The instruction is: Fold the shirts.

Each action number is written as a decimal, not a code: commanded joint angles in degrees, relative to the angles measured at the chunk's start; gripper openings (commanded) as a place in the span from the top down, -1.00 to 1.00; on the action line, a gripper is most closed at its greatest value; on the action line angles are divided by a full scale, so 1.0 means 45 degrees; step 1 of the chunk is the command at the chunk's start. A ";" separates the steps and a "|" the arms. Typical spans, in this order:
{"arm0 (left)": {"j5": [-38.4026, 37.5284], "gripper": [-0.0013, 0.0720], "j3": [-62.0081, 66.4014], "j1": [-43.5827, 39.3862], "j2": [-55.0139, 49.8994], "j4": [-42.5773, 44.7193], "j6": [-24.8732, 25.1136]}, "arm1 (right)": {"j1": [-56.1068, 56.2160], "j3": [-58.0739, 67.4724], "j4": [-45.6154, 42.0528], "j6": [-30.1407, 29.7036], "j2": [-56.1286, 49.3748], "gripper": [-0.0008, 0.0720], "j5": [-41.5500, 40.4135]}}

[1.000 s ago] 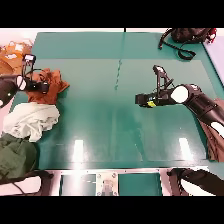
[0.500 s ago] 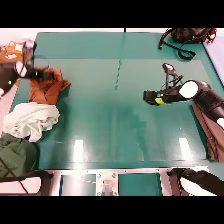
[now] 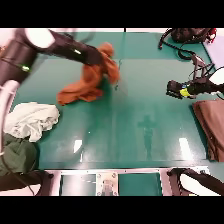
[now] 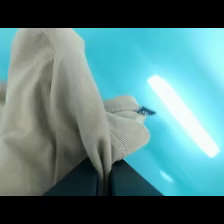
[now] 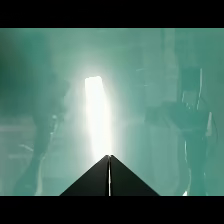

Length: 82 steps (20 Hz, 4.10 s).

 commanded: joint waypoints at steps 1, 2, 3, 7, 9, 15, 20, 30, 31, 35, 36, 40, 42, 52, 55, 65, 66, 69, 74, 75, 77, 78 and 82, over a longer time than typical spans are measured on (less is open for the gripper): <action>-0.0573 0.90 -0.0510 -0.2093 -0.1200 -0.1831 0.0044 | -0.0306 0.0209 0.0015 -0.0194 0.0010 0.92 0.0826; -0.0583 0.89 -0.0680 -0.2497 -0.1719 -0.2011 0.0058 | -0.0311 0.0209 0.0015 -0.0194 0.0010 0.92 0.0903; -0.0627 0.16 -0.0704 -0.2739 -0.2157 -0.2127 0.0073 | -0.0311 0.0209 0.0015 -0.0194 0.0010 0.80 0.0952; -0.1001 -1.00 -0.0321 -0.2089 -0.2453 -0.2011 -0.0500 | -0.0408 0.0209 0.0010 -0.0194 0.0010 -0.03 0.1035; -0.2103 -1.00 0.0384 -0.0884 -0.2370 -0.1647 -0.0505 | -0.0418 0.0146 0.0005 -0.0194 0.0005 -0.05 0.1030; -0.4260 -1.00 0.0942 0.3347 -0.2380 0.1846 -0.1243 | -0.0389 -0.1277 0.1311 -0.0277 -0.1200 -0.21 0.0228; -0.2244 -1.00 -0.1107 0.5323 -0.3016 0.1914 -0.1287 | -0.0389 -0.1511 0.4206 -0.1987 -0.3415 -0.20 -0.0792; -0.1384 -0.93 -0.2137 0.4507 -0.5542 -0.3832 0.1409 | -0.0316 -0.1336 0.9636 -0.6071 -0.5421 -0.17 -0.1069; -0.1559 -0.56 -0.2147 0.4430 -0.5576 -0.3832 0.1481 | -0.0194 -0.1311 0.9651 -0.6173 -0.5489 -0.10 -0.1069; -0.2681 0.91 -0.1632 0.4415 -0.5547 -0.3735 0.2424 | 0.0165 -0.1146 0.9680 -0.7300 -0.5498 0.92 -0.0486; -0.3021 0.91 -0.1316 0.4415 -0.5503 -0.3555 0.2433 | 0.0146 -0.0967 0.9670 -0.7446 -0.5493 0.92 -0.0287; -0.3687 0.91 -0.0024 0.4415 -0.4367 -0.2098 0.1889 | -0.0612 0.0831 0.9666 -0.7305 -0.5061 0.93 0.1593; -0.3808 0.91 0.0379 0.4415 -0.3123 -0.1579 0.1394 | -0.0971 0.1957 0.9666 -0.7023 -0.4133 0.93 0.2288; -0.3784 0.91 0.2871 0.4410 0.5479 -0.1423 0.0403 | -0.3036 0.8485 0.9627 -0.4624 0.2676 0.93 0.2307; -0.3594 0.91 0.3628 0.4410 0.6878 -0.0976 0.0452 | -0.3463 0.9967 0.9326 -0.4041 0.3813 0.93 0.1773; -0.4036 0.91 0.4017 0.4410 0.3968 0.0427 0.0505 | -0.3453 0.9554 0.8150 -0.4163 0.1778 0.93 0.0627; -0.4051 0.91 0.4017 0.4410 0.3050 -0.0063 0.0505 | -0.3191 0.9165 0.8150 -0.4425 0.1054 0.93 0.0593; -0.3949 0.90 0.4017 0.4410 -0.0102 -0.2132 0.0515 | -0.2181 0.8102 0.8087 -0.5212 -0.1360 0.93 0.0345; -0.3449 0.90 0.4017 0.4401 -0.5523 -0.3589 0.0510 | -0.1637 0.7490 0.8087 -0.5445 -0.5838 0.92 0.0146; -0.3007 0.90 0.4017 0.4401 -0.6275 -0.3594 0.0510 | -0.1598 0.7456 0.8087 -0.5445 -0.6567 0.92 0.0151; -0.1613 0.90 0.4017 0.4401 -0.7281 -0.3614 0.0500 | -0.1549 0.7456 0.8087 -0.5440 -0.7834 0.92 0.0160; -0.0942 0.90 0.4022 0.4401 -0.7538 -0.3638 0.0505 | -0.1545 0.7456 0.8087 -0.5440 -0.8340 0.92 0.0175; -0.0296 -1.00 0.4231 0.4478 -0.7655 -0.3555 0.0491 | -0.1899 0.7572 0.7242 -0.5270 -0.8888 0.10 0.0636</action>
